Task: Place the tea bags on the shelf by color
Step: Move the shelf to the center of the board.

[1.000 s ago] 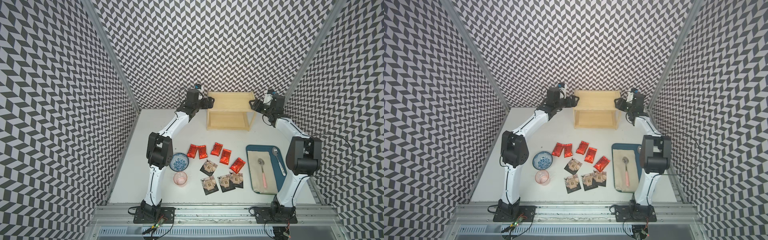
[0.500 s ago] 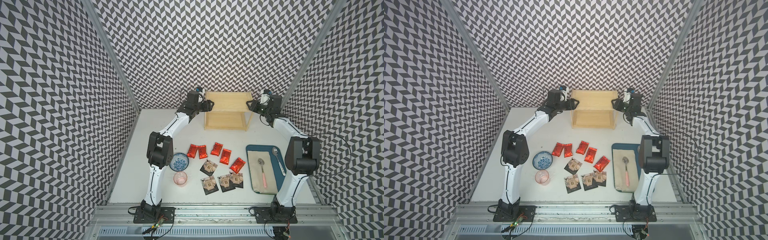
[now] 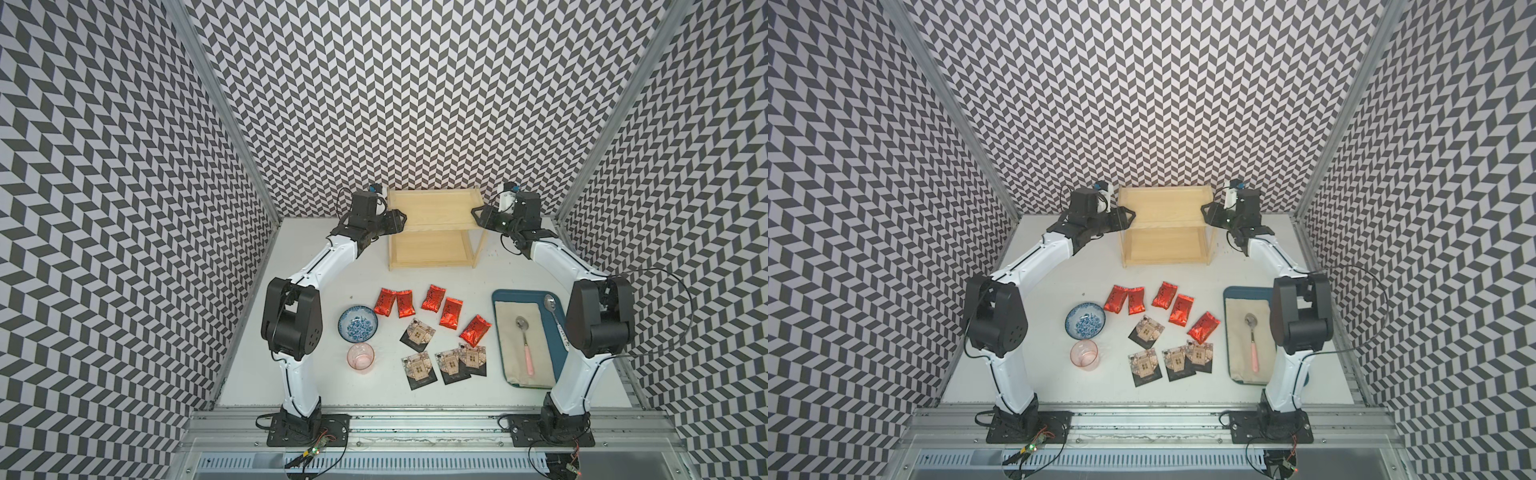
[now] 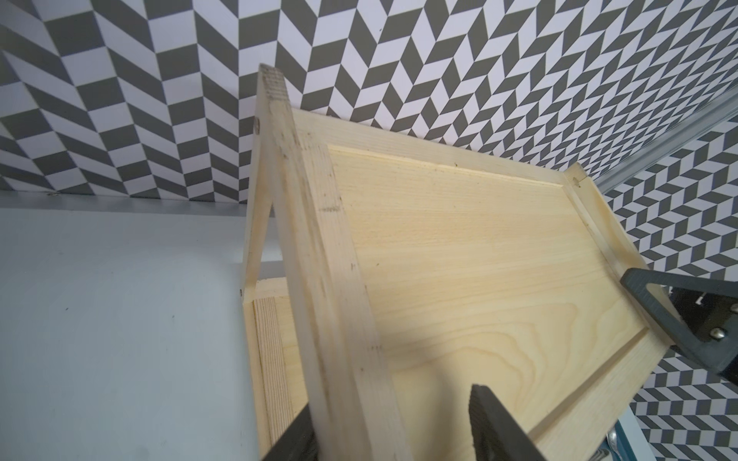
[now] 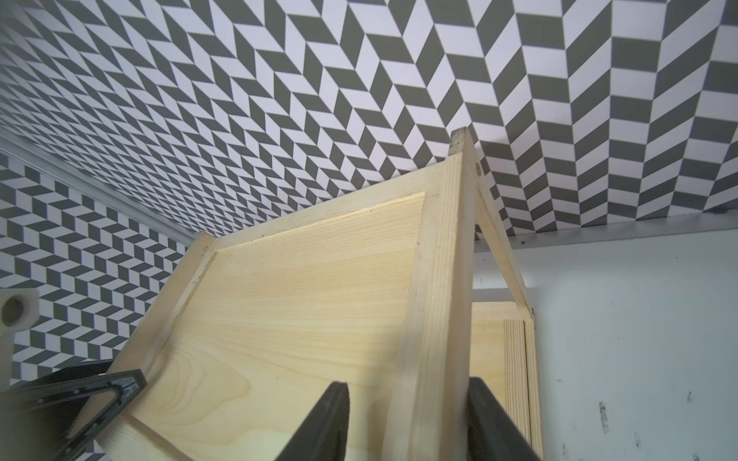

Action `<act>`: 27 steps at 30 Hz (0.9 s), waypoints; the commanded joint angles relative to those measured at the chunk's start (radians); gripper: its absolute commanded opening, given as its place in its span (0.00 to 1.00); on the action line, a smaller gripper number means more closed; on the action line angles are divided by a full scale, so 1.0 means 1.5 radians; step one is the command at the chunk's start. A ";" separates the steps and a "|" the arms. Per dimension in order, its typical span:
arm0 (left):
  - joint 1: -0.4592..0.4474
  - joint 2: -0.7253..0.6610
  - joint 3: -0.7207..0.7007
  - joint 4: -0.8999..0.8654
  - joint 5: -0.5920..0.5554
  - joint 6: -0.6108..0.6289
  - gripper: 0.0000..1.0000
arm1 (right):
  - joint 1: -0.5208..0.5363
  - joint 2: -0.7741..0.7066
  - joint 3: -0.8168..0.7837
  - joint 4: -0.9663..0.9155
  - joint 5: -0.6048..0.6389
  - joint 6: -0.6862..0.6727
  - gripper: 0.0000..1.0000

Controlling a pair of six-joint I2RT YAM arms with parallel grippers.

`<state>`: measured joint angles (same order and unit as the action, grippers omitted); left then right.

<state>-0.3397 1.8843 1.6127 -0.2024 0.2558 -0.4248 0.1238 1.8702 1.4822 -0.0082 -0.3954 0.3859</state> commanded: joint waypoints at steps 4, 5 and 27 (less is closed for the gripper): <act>-0.002 -0.089 -0.065 0.061 -0.003 -0.002 0.58 | 0.035 -0.098 -0.059 0.034 0.023 -0.003 0.49; -0.002 -0.096 -0.074 0.062 -0.003 -0.002 0.58 | 0.038 -0.104 -0.067 0.035 0.027 -0.002 0.49; -0.006 -0.127 -0.150 0.089 -0.024 -0.035 0.58 | 0.042 -0.146 -0.140 0.049 0.043 -0.003 0.50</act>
<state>-0.3370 1.7443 1.4048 -0.1417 0.2287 -0.4667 0.1761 1.6730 1.2720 -0.0063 -0.3332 0.3904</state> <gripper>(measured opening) 0.581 0.501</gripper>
